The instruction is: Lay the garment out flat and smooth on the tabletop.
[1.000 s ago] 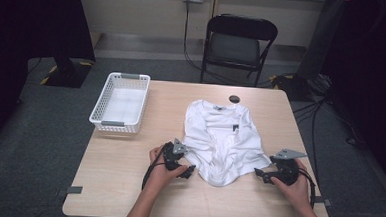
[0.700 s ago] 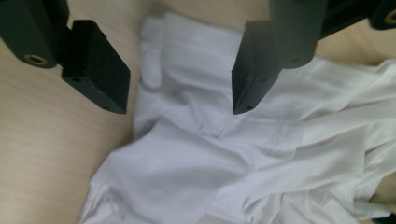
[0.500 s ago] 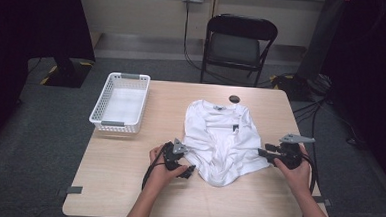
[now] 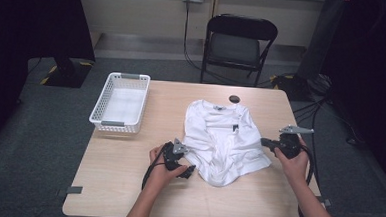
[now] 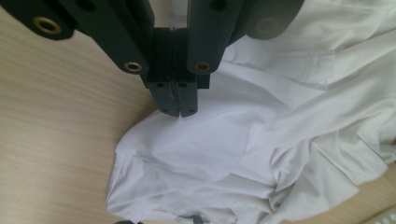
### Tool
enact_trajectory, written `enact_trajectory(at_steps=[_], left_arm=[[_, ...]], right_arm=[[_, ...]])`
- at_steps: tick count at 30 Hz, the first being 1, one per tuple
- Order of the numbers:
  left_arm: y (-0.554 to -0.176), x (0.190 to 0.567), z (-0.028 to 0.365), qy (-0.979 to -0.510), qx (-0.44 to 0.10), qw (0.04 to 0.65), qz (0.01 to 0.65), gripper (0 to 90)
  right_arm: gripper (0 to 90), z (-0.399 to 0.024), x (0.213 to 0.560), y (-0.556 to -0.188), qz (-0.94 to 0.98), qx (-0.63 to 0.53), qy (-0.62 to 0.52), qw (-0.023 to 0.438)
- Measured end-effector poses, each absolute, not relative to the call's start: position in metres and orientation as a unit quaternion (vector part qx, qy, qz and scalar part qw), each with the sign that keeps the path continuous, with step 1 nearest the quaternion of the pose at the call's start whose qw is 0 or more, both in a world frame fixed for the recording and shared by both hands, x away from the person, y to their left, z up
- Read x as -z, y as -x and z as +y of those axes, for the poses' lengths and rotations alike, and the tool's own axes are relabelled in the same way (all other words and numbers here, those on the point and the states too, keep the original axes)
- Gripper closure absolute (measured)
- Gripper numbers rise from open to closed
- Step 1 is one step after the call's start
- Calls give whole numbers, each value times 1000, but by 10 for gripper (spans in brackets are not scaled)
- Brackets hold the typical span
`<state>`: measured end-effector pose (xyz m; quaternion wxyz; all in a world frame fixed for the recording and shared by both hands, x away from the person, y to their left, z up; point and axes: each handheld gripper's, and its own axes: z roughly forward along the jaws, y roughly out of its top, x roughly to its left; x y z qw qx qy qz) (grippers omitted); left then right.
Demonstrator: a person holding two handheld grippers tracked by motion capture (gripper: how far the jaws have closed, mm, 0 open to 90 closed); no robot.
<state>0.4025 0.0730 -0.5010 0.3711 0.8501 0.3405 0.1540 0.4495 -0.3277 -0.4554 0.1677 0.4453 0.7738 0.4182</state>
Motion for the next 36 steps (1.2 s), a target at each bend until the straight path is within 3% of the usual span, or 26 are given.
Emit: enact_trajectory(at_steps=[11, 20, 32, 36], left_arm=[[-402, 501, 73, -850, -154, 371, 340, 111], [-402, 501, 73, -850, -154, 371, 341, 111], [-402, 501, 73, -850, -155, 371, 341, 111], [-402, 501, 73, -850, -155, 371, 341, 111]], right_arm=[[891, -357, 446, -456, 759, -408, -483, 156], [706, -361, 472, -454, 759, -401, -491, 151], [639, -361, 498, -447, 748, -418, -502, 120], [792, -354, 497, -450, 764, -402, -487, 134]])
